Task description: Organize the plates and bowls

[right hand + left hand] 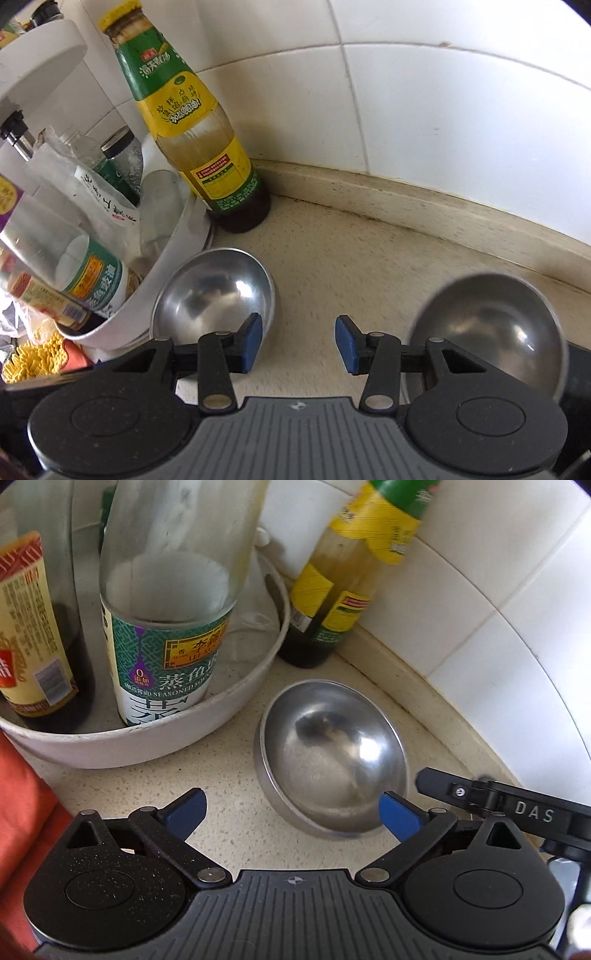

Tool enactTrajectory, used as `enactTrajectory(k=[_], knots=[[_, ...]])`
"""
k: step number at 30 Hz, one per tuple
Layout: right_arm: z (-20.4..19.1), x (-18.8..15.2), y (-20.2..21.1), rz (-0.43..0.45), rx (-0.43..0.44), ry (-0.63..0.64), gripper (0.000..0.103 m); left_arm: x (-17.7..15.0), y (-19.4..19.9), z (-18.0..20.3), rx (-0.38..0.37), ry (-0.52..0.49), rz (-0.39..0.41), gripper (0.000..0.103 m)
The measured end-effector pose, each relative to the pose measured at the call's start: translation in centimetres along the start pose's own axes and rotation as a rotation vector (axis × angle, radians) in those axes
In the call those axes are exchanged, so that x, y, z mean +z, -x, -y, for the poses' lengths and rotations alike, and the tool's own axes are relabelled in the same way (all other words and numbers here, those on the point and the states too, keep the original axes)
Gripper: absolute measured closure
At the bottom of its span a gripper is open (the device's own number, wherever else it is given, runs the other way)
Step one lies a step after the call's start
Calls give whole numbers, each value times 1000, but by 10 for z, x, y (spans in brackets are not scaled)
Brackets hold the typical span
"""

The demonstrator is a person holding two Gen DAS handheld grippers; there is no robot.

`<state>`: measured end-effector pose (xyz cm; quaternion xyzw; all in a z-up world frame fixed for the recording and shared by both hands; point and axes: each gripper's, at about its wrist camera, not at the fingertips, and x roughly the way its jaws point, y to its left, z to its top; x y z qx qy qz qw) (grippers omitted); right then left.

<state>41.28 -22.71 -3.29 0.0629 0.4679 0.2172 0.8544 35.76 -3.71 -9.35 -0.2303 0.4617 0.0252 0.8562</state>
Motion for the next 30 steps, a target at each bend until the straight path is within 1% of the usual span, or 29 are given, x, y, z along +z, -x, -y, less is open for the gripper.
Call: enactTrajectory(k=[3,5,8,10,11,13,15,19,21,24,30], knots=[[2,5,-13,-8,16,-17,61,1,-9,0,26,8,5,2],[0,9,-21,-18,14,-2,61,0,-13,0,30,12,6,3],[-2,11,-31,-36,5,12,61,-1,-21,1,40,-12,-6,6],[-4,11,-37,-48,14,13,61,-2,-25,3,30,-33,-12,16],[-5,11,-38,-51,19,17,63,-3,-26,4,25,-51,-10,20],[-6,10,-42,-58,26,21,66,-3,-28,7,46,-85,1,29],[-5,9,-45,-72,37,16,69,-3,-29,9,53,-99,3,31],[-7,6,-54,-105,52,13,76,-5,-30,12,59,-133,7,40],[-9,3,-57,-121,65,17,80,-7,-31,15,50,-150,6,43],[-11,1,-58,-117,68,26,81,-8,-32,17,52,-172,9,44],[-6,2,-54,-112,87,3,83,-8,-29,19,40,-176,6,46]])
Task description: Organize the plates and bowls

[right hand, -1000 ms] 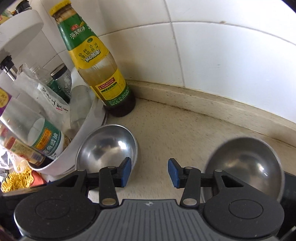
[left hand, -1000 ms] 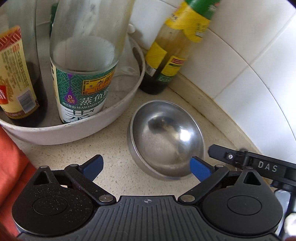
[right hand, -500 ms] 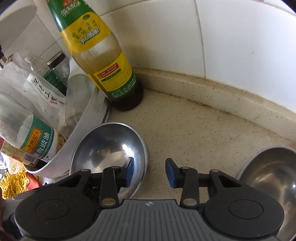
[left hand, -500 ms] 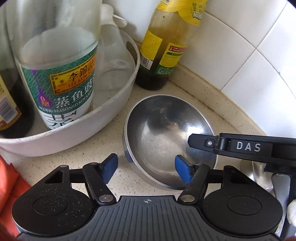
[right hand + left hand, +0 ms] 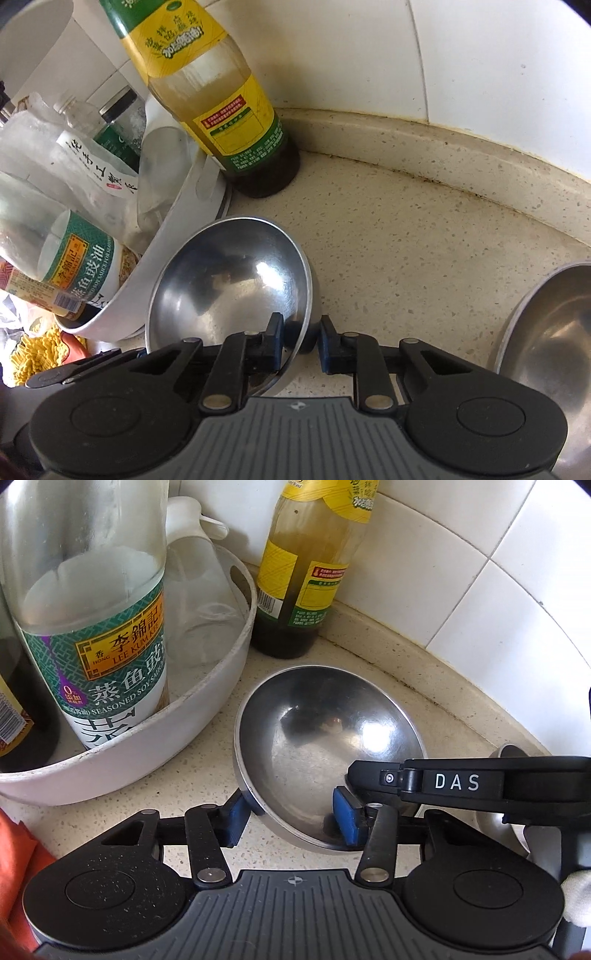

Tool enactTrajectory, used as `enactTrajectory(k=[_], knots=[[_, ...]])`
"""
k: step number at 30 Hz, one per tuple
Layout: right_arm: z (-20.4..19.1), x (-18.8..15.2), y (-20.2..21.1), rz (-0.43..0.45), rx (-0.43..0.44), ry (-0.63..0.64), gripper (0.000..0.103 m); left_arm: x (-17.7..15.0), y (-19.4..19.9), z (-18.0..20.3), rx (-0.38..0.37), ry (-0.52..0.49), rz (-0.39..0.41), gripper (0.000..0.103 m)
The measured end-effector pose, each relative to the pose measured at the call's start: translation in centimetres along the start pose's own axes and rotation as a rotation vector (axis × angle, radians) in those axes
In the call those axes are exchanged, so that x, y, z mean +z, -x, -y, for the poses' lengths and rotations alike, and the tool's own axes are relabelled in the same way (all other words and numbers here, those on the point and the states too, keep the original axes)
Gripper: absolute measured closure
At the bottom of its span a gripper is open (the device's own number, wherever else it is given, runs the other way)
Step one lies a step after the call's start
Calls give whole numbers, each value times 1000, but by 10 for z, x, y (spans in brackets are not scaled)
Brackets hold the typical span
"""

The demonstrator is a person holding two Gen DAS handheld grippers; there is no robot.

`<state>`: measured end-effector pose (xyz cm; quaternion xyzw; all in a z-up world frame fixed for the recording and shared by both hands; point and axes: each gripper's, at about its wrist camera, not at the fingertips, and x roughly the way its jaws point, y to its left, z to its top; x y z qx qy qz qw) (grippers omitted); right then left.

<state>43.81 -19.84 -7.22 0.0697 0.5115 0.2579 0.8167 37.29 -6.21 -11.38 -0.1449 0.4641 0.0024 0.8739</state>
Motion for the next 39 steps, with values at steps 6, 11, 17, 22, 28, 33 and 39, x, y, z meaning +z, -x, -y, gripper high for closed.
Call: enactTrajectory(k=[6,11,17,22,28,33,39], knots=[[-1,1,18,37,6,-5,83,4,11,8,-10,-27,28,44],[-4,2,35,65,4,-5,83,7,22,13,-25,-42,55,43],[-9,-2,57,97,-6,-10,83,7,40,21,-48,-69,81,42],[-16,-9,80,130,-23,-12,83,4,60,32,-74,-103,114,38],[-26,-22,112,176,-50,-15,82,-2,85,43,-115,-146,146,37],[-33,-35,135,208,-69,-26,82,-10,104,50,-143,-186,166,34],[-38,-52,153,235,-91,-45,82,-18,116,56,-177,-226,174,33]])
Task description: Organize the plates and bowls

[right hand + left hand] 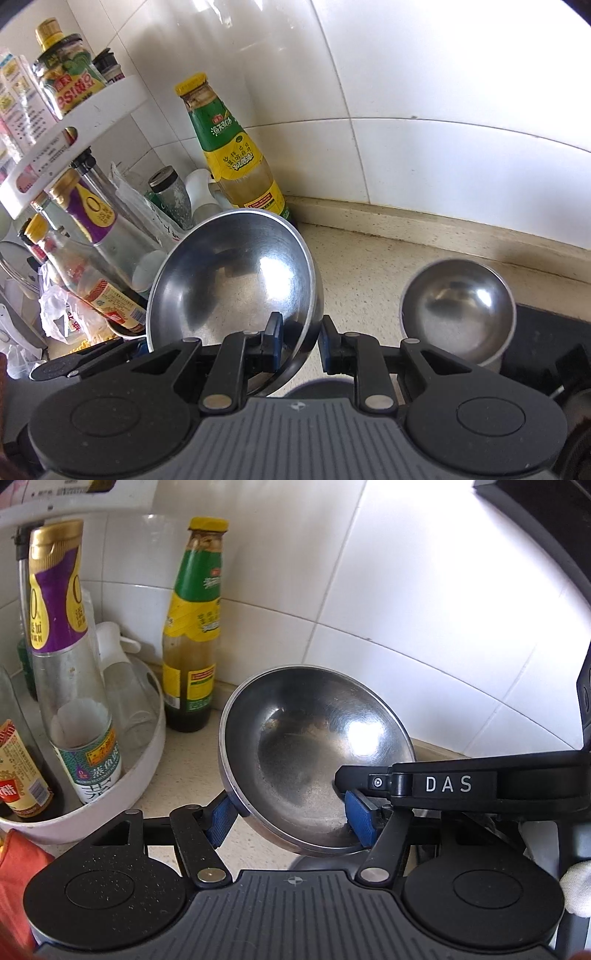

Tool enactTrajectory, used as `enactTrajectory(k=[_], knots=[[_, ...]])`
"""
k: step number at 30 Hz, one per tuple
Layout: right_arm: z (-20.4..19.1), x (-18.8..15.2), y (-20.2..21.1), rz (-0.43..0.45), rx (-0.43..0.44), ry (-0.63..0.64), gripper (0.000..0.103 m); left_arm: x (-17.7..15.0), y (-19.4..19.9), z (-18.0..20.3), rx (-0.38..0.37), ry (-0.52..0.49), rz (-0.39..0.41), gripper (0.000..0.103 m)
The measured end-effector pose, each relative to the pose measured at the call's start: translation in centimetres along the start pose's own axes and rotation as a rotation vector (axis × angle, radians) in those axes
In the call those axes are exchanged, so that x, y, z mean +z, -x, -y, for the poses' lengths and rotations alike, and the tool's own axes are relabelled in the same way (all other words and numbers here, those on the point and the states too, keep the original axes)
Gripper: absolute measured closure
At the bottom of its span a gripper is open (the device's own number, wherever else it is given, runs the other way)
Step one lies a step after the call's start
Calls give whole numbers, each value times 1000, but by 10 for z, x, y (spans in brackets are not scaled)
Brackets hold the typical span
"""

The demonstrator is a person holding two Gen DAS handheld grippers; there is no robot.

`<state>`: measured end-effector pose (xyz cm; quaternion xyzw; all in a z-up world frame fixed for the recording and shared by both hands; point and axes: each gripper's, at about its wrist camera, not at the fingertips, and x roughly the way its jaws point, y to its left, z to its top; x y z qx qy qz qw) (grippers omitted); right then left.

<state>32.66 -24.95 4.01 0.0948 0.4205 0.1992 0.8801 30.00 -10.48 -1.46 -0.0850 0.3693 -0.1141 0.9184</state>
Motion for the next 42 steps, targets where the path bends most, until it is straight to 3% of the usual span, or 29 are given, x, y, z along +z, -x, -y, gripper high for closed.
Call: enactTrajectory(k=[18,42], knots=[[4,-49,45,25,-65,-81,80,-29,23,18,-92,-114,-36,31],[24,-97,36,-21,-140,-225,80,-57,-1,24,-161,-235,-178,32]])
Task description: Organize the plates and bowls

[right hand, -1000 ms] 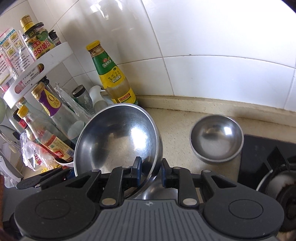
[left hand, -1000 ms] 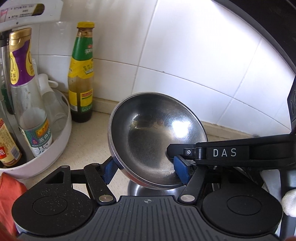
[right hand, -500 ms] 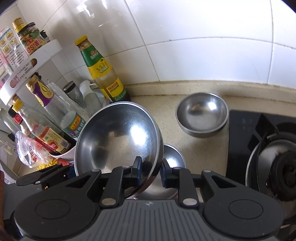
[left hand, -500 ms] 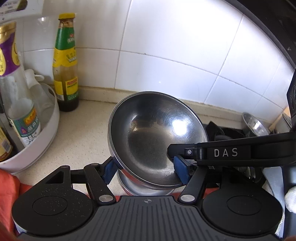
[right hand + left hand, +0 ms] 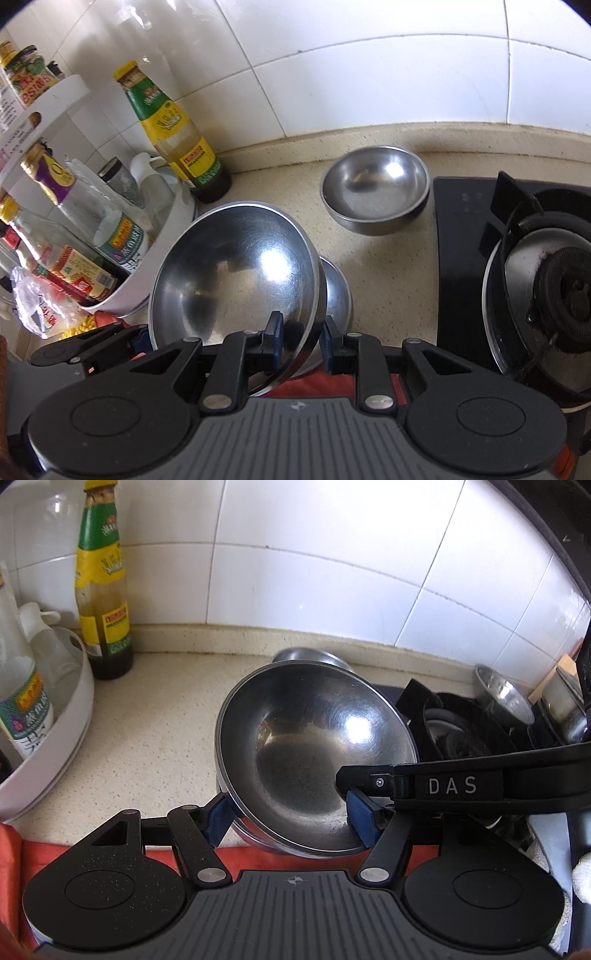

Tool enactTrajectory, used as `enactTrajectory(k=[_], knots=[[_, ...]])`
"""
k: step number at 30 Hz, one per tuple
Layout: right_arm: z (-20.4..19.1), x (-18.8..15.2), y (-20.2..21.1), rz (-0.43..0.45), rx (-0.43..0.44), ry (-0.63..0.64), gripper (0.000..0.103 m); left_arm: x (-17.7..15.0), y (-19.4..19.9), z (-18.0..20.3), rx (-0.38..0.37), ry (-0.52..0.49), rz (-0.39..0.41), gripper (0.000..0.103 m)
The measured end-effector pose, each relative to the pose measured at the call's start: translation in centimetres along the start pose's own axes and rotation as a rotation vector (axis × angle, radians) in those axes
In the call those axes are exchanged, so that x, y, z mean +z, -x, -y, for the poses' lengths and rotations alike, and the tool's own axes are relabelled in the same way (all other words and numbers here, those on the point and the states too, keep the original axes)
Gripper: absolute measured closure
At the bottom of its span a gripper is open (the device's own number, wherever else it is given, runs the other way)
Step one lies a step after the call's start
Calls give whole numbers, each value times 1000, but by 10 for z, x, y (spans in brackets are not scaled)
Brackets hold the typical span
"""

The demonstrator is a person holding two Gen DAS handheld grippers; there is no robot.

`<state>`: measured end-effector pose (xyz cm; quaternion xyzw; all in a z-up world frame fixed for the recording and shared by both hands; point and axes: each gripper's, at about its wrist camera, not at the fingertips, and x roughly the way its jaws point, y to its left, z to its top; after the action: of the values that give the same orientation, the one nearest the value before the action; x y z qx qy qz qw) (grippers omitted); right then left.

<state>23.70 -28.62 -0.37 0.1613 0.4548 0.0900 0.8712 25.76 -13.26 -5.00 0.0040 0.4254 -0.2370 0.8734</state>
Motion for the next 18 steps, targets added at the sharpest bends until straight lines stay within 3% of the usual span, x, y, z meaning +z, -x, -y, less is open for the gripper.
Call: enactTrajectory(k=[18], knots=[[9,4,-23,-34,-59,-24,80,3,-33,-15,-53,-20,-80,30]])
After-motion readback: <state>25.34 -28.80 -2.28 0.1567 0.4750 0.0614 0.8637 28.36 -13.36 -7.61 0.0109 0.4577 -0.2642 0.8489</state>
